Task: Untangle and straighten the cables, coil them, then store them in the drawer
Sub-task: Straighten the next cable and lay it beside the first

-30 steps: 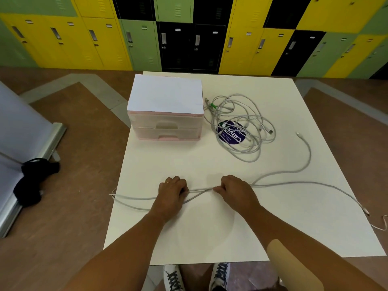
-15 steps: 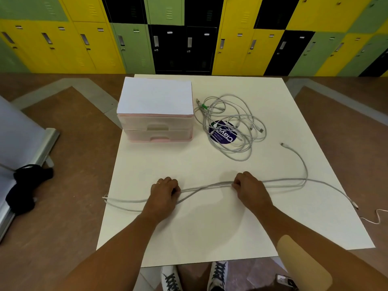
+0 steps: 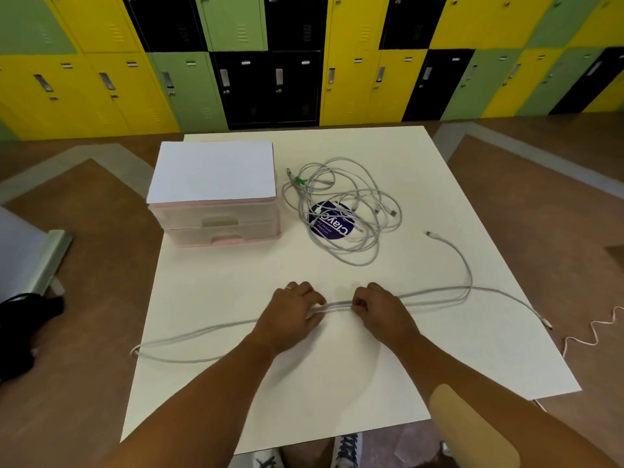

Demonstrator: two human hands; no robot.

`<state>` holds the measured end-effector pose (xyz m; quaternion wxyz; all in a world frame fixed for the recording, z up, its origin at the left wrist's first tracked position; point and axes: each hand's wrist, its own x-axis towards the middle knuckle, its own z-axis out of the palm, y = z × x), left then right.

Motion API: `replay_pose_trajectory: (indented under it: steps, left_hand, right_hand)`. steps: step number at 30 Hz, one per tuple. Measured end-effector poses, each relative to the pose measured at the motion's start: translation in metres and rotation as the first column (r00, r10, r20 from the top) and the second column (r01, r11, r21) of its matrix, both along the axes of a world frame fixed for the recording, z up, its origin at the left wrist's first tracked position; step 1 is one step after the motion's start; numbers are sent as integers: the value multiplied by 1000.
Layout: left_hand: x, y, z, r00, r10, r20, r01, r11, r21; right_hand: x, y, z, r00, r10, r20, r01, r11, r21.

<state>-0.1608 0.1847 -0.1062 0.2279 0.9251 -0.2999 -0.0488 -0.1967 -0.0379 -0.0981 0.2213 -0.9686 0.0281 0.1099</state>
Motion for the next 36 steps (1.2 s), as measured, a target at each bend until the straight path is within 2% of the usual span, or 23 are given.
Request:
replay_pose_trajectory:
  steps: [5,9,14,20,28,36]
  left_hand:
    - [6,-50,-1,998,-36,-48,35,999,-19]
    - [14,-55,-7,982,35,-186,-44,998,-42]
    - [12,-58,-11,980,83,-183,-97,993,-66]
    - [9,-61,-10,972,131,-195,-147,987,-65]
    - [9,-62,-5,961,155,-230,-172,983,-57]
    - [9,-64,-7,964,165,-210,-178,983,-42]
  right_hand:
    - [4,-3,2,1000,-1,3,1,999,37]
    - [5,-7,0,1000,17,3,-17,998,59]
    - [4,-19,-1,1000,-22,-12,23,998,51]
    - [8,-35,11,998,-66,-11,63,979,-192]
    - [-4,-49,-3,980,-200,-21,200,980,5]
    - [-4,-95,-3,968,-252,0,252,968,12]
